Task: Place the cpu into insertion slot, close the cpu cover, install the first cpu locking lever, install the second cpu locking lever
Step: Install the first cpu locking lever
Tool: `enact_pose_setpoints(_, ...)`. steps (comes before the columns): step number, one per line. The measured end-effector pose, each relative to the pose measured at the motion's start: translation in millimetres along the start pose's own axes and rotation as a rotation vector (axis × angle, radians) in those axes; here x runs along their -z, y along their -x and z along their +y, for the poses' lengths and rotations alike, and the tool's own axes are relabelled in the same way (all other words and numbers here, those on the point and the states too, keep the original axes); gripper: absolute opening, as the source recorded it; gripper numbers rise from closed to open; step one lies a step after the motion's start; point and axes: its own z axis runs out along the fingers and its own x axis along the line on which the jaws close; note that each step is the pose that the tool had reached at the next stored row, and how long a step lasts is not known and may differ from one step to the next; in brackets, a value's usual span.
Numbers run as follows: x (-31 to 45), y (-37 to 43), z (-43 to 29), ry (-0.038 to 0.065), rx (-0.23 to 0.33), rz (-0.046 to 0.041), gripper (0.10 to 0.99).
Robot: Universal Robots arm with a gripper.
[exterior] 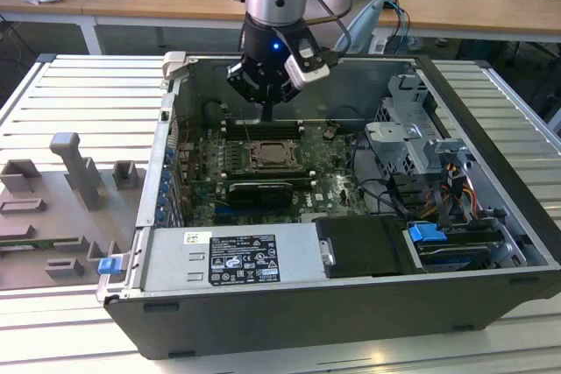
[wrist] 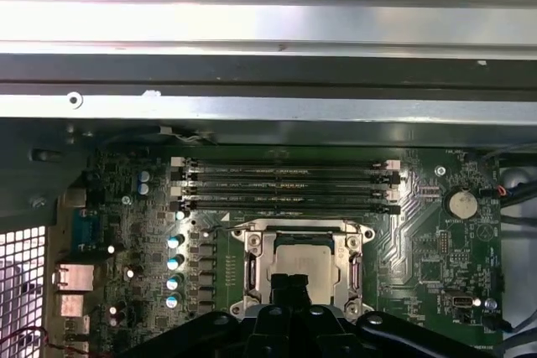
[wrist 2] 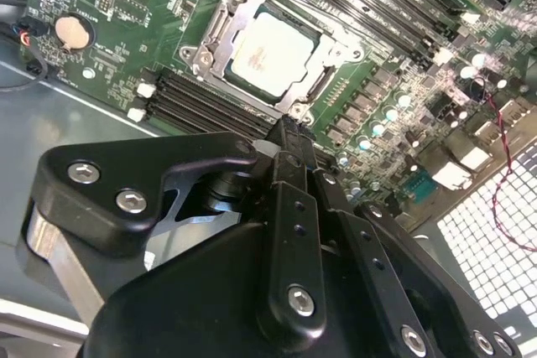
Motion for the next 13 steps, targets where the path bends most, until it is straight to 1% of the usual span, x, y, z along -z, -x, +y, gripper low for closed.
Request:
enact_pose_setpoints(4, -0.3, -2.7, 0.0, 0.0, 0.001, -0.0004, 0.106)
enact_pose_setpoints(11, -1.0, -3.3, 0.0, 0.0, 0.006, -0.0114, 0.106)
enact_pose_setpoints(13, -1.0, -3.4, -0.1, 0.0, 0.022, -0.0108, 0.106)
